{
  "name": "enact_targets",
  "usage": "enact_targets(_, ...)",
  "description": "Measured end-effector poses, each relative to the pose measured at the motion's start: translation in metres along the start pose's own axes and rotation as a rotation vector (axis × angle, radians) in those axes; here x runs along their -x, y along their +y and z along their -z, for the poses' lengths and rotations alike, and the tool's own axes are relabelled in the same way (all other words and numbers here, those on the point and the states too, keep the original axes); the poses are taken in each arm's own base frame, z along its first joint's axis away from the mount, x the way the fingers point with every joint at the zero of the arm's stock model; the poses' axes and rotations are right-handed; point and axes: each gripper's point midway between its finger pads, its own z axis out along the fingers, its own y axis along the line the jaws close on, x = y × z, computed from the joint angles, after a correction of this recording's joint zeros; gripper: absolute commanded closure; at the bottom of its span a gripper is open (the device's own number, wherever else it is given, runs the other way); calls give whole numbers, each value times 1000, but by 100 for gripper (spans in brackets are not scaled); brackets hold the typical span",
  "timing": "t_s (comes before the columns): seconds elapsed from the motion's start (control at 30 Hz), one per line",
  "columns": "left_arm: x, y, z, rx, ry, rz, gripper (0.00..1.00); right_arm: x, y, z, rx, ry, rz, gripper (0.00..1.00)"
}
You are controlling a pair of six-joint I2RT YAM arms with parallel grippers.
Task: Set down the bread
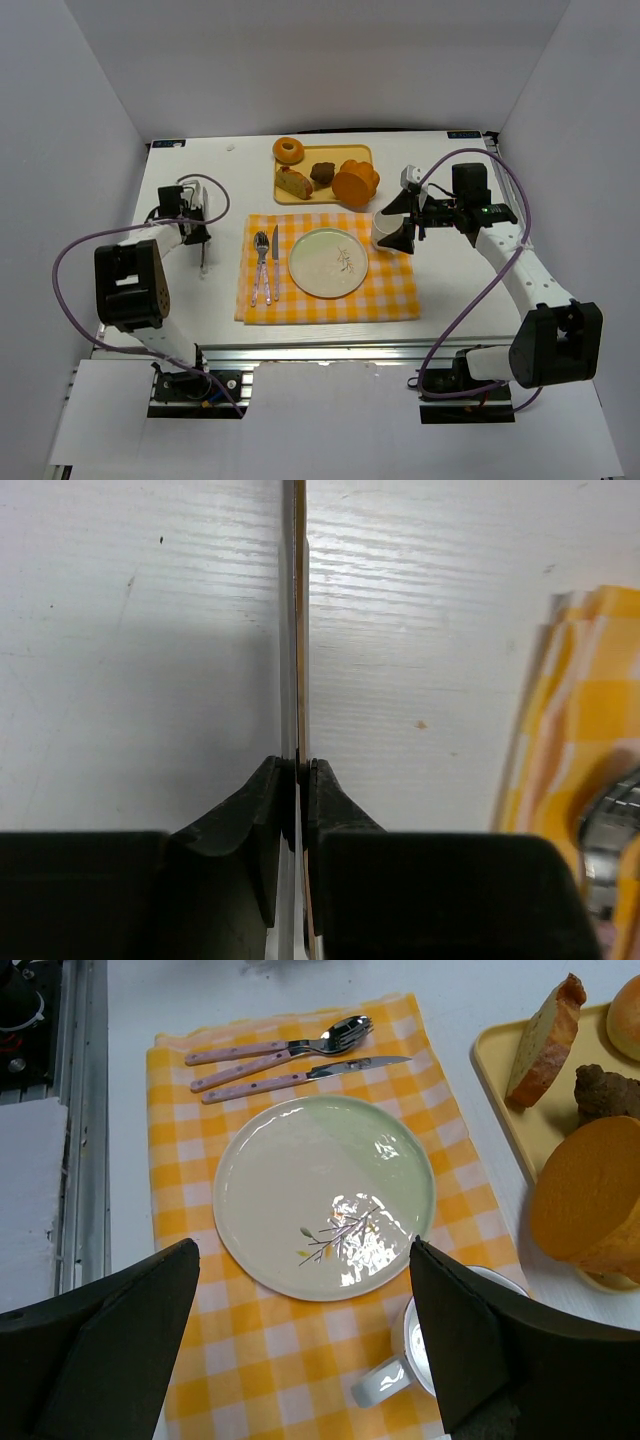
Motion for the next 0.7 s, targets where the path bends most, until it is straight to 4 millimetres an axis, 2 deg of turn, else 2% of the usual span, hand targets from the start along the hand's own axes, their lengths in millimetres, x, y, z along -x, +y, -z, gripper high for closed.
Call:
enact_targets(0.1, 17, -12, 17, -42, -54, 55, 82, 0, -2, -1, -2, -2, -2, 11)
enact_targets(0.17, 36, -23, 31, -77, -110, 90, 77, 0, -2, -1, -3, -3, -4, 11)
enact_targets(0.2, 49, -31, 40, -101, -146, 111, 69, 0, -2, -1, -3, -3, -3, 10)
enact_targets(0.23, 60, -38, 47, -121, -178, 124, 66, 0, -2, -1, -4, -3, -3, 11)
enact_targets(0.33, 91, -70, 67, -204, -255, 158, 58, 0, -3, -1, -4, -4, -5, 10)
enact_targets(0.4, 104, -97, 75, -266, -274, 172, 52, 0, -3, -1, -5, -5, -6, 11)
enact_targets(0.57, 114, -159, 83, -404, -243, 203, 48, 1, -6, 1, -14, -7, -3, 11)
enact_targets(0.7, 113, -179, 78, -437, -193, 245, 46, 1, -9, 3, -24, -9, 1, 11)
